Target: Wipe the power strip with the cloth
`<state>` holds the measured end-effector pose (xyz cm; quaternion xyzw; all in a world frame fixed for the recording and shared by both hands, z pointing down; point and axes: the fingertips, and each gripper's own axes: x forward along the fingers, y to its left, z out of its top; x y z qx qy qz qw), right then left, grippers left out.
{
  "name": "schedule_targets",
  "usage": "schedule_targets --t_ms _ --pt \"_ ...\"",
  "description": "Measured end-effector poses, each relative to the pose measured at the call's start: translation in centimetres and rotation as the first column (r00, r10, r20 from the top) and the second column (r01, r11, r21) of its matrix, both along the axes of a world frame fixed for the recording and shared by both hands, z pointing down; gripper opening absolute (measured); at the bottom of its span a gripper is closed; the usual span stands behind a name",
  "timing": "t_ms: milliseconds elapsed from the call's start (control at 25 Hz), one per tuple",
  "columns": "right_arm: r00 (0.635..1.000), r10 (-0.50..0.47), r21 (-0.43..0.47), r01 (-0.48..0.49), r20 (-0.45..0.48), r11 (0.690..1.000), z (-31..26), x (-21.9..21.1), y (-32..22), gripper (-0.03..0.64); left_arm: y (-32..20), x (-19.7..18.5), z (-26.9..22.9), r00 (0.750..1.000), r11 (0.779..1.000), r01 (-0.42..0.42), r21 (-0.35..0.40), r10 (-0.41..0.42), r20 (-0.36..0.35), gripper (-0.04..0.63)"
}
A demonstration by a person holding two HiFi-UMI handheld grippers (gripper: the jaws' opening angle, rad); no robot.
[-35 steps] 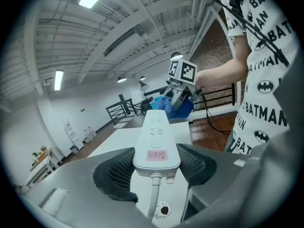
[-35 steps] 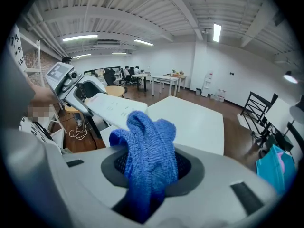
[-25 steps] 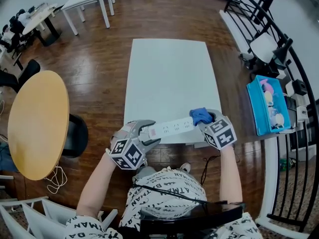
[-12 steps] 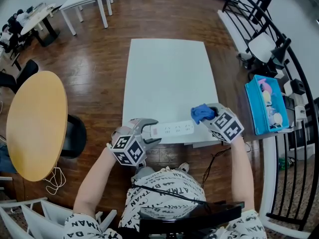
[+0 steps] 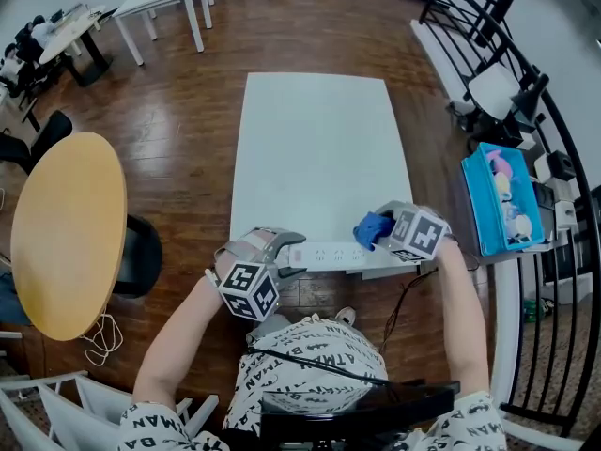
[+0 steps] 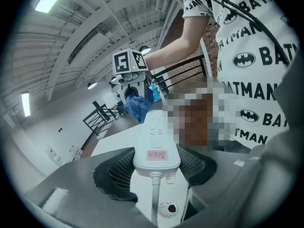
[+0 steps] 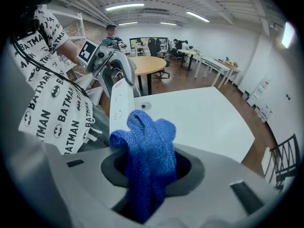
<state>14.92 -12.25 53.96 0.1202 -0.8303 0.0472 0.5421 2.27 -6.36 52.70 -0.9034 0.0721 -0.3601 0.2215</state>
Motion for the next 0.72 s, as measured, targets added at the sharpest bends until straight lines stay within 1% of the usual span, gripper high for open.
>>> schedule_targets --t_ms 120,280,560,720 --pt "0.999 -0.053 -0.027 0.053 -0.001 0.998 0.4 -1.4 0.7 0.142 0.3 0.1 0.2 1.000 1.000 -0.014 0.006 0.014 0.015 0.272" --pt "0.995 -0.095 -0.047 0.094 -0.014 0.994 0.6 -3.1 1.3 0.143 0.6 0.2 0.7 0.999 1.000 -0.026 0.006 0.025 0.030 0.272" --pt "0.985 -0.168 -0.030 0.170 0.049 0.985 -0.1 -7.8 1.9 0.142 1.0 1.0 1.2 0.999 0.999 -0.041 -0.011 0.042 0.025 0.272" --pt "0.973 -0.191 -0.039 0.198 0.127 0.979 -0.8 -10.2 2.2 0.141 1.2 1.5 1.4 0.999 0.999 -0.045 -0.013 0.046 0.020 0.272"
